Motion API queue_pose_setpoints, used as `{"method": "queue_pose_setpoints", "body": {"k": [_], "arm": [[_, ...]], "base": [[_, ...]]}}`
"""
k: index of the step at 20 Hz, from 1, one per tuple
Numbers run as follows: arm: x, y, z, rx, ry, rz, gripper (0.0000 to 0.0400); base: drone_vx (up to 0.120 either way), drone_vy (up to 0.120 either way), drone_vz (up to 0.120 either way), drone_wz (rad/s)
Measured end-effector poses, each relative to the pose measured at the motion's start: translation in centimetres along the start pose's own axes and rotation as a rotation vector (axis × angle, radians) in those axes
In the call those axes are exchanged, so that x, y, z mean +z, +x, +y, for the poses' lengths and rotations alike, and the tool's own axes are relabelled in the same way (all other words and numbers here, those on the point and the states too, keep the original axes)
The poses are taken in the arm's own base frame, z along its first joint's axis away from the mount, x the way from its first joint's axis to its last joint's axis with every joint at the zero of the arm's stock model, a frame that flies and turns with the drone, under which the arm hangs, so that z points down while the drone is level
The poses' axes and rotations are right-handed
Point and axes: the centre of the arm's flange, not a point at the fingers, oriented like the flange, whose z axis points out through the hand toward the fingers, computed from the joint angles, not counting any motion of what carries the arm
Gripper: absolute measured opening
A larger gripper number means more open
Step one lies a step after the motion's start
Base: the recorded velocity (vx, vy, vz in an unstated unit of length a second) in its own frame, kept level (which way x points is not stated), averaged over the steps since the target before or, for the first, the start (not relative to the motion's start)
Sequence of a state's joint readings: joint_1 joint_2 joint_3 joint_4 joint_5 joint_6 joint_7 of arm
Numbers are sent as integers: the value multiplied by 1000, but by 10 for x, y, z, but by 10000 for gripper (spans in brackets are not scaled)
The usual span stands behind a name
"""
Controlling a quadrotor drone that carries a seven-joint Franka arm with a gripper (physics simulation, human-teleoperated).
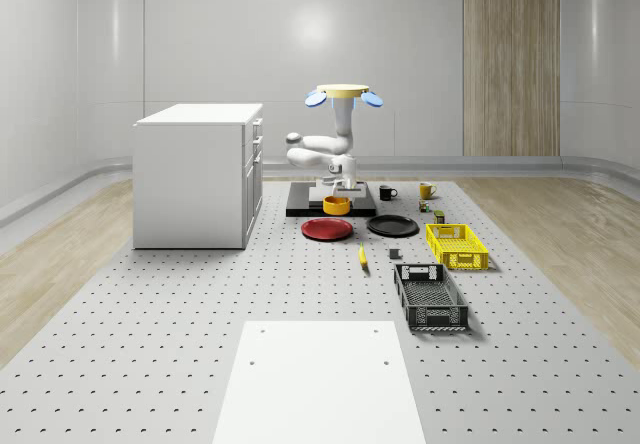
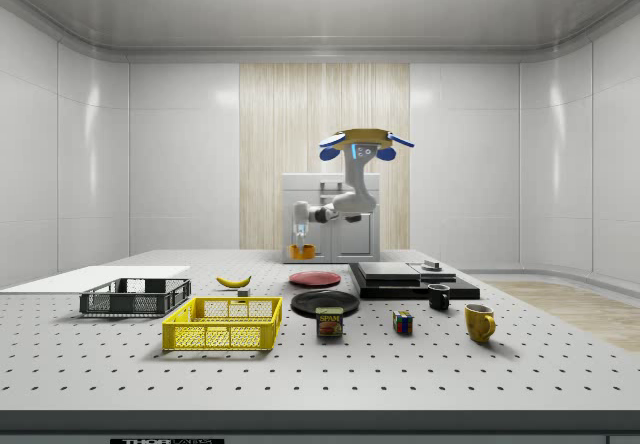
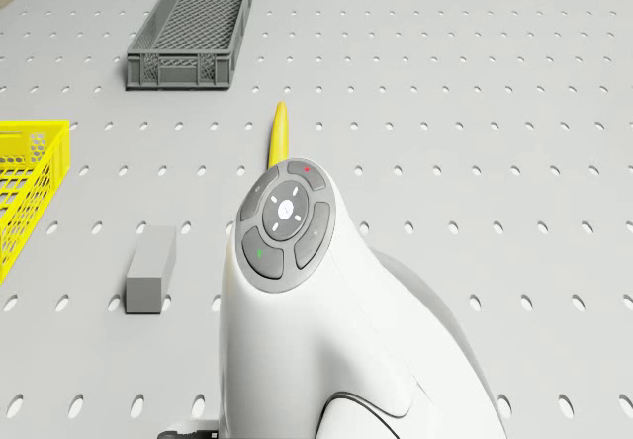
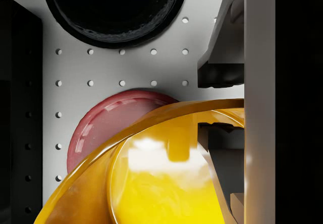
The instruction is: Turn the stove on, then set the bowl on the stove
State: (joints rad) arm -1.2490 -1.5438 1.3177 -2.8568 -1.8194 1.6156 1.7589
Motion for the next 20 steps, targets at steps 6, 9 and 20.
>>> {"method": "queue_pose_setpoints", "body": {"k": [6,9,20], "arm": [[0,0,0,0,0,0,100],[0,0,0,0,0,0,100],[0,0,0,0,0,0,100]], "base": [[-120,0,0,0],[-120,40,0,0],[-120,-4,0,0]]}}
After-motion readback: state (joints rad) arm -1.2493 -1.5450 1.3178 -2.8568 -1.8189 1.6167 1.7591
